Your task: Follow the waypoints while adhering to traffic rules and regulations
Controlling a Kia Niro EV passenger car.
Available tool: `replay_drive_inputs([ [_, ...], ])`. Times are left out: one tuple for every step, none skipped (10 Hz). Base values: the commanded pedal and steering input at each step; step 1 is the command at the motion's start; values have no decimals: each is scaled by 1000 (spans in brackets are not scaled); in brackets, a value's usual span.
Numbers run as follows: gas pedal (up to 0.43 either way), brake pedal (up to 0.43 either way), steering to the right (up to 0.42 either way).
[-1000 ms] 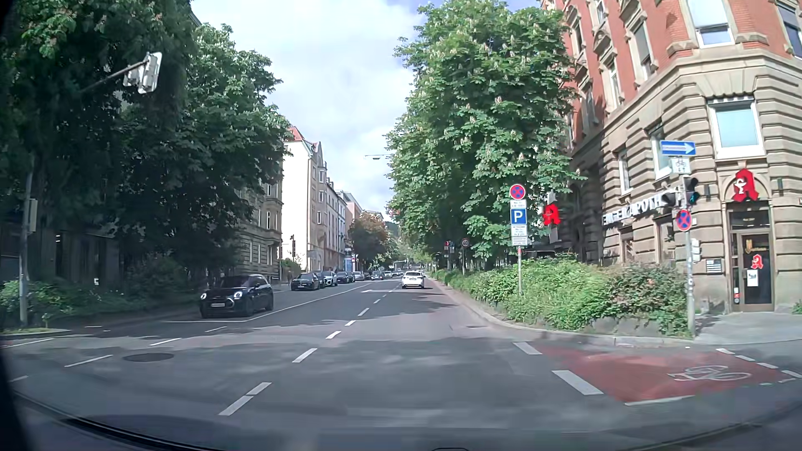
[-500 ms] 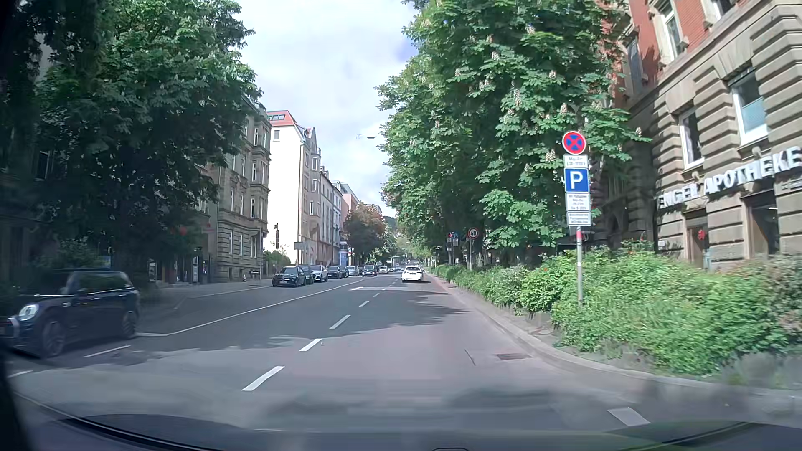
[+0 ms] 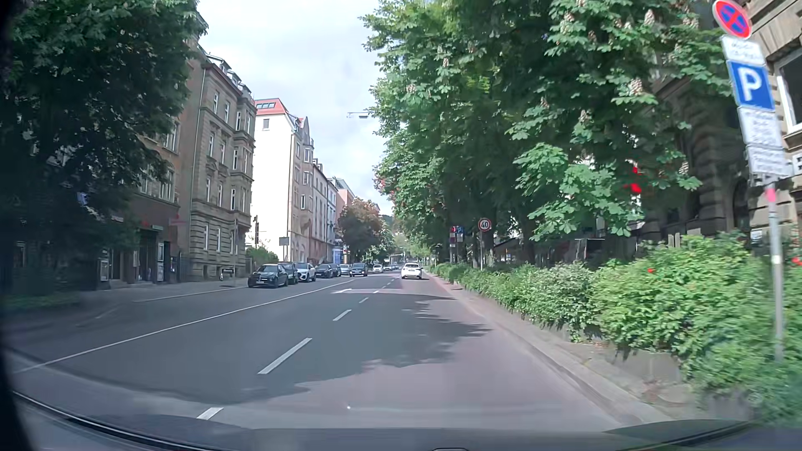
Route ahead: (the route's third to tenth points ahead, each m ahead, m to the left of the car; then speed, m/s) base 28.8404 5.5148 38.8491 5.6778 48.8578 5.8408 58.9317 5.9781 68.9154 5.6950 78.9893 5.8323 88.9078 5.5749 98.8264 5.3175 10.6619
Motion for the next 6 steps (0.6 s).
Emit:
replay_drive_inputs([
  [110, 0, 2],
  [110, 0, 1],
  [110, 0, 1],
  [110, 0, 1],
  [110, 0, 0],
  [110, 0, -2],
])
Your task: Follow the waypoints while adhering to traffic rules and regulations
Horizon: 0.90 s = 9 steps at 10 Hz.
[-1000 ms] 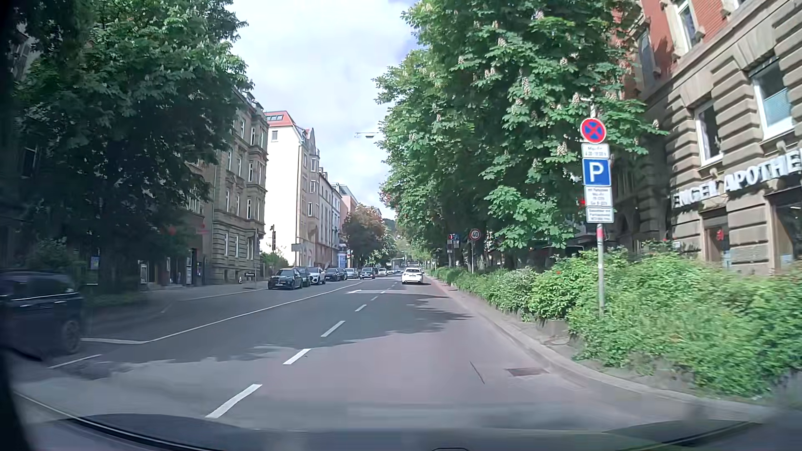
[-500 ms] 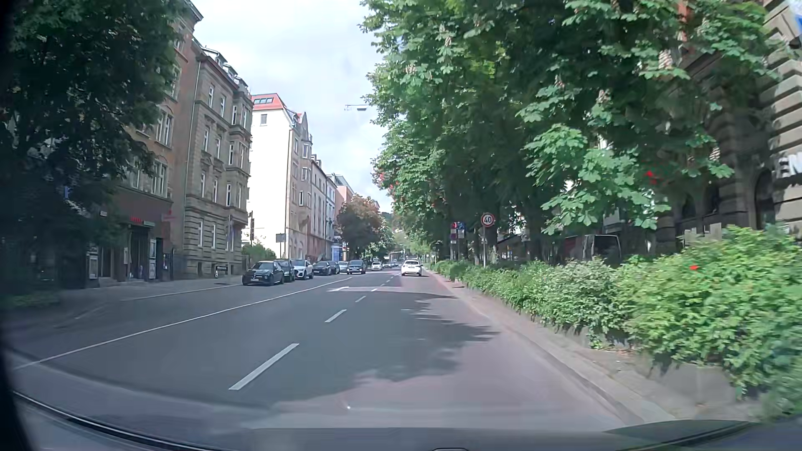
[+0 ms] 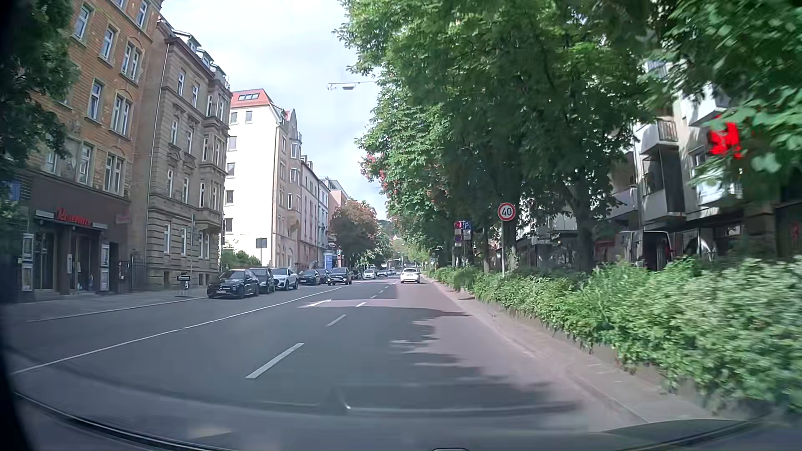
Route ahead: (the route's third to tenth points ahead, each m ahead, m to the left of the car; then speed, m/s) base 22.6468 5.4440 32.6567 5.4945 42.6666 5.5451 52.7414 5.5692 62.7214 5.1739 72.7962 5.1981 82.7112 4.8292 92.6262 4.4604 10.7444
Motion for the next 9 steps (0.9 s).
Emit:
replay_drive_inputs([
  [110, 0, -2],
  [110, 0, -2],
  [110, 0, -2],
  [110, 0, -2],
  [110, 0, -2],
  [110, 0, -2],
  [110, 0, -2],
  [110, 0, -2],
  [110, 0, -2],
])
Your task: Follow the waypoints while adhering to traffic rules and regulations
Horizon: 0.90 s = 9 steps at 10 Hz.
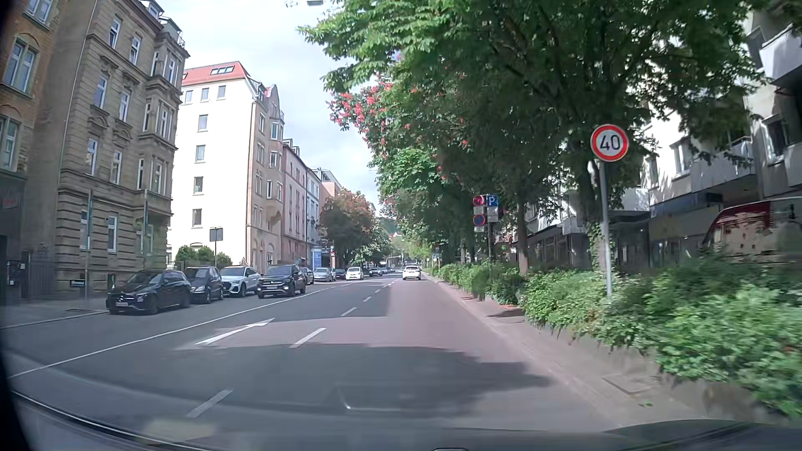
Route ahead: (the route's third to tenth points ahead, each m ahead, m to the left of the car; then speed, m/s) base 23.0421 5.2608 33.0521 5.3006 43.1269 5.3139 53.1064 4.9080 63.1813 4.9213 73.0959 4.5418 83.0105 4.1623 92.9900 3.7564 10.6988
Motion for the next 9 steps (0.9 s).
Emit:
replay_drive_inputs([
  [110, 0, -2],
  [110, 0, -2],
  [110, 0, -2],
  [110, 0, -3],
  [98, 0, -4],
  [79, 0, -3],
  [59, 0, -2],
  [59, 0, -2],
  [59, 0, -2],
])
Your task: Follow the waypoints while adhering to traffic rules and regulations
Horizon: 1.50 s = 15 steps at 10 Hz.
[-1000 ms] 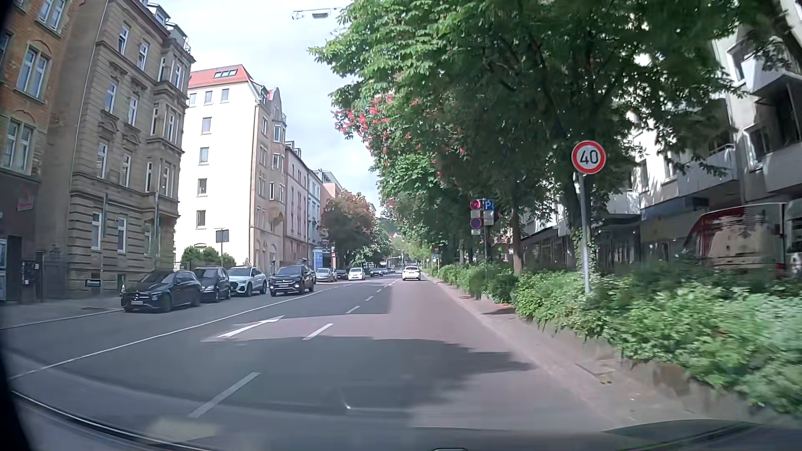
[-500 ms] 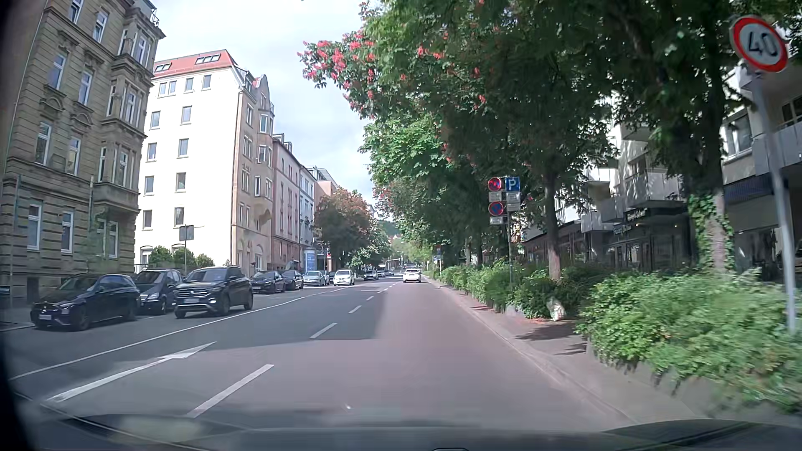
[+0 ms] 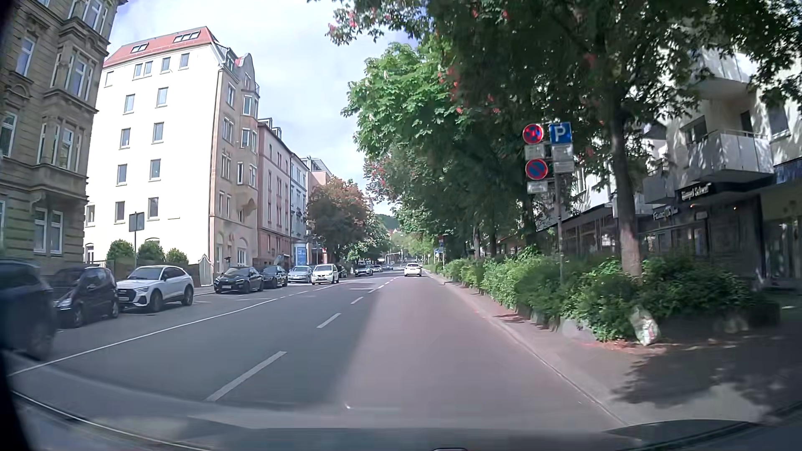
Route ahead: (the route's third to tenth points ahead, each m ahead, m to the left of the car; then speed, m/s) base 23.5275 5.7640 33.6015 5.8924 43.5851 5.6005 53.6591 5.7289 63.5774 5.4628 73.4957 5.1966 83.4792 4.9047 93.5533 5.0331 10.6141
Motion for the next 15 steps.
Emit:
replay_drive_inputs([
  [67, 0, -2],
  [67, 0, -1],
  [67, 0, -1],
  [67, 0, -1],
  [79, 0, -1],
  [79, 0, -1],
  [79, 0, -1],
  [79, 0, -1],
  [87, 0, -1],
  [87, 0, -1],
  [98, 0, -2],
  [110, 0, -2],
  [110, 0, -2],
  [110, 0, -2],
  [110, 0, -2],
])
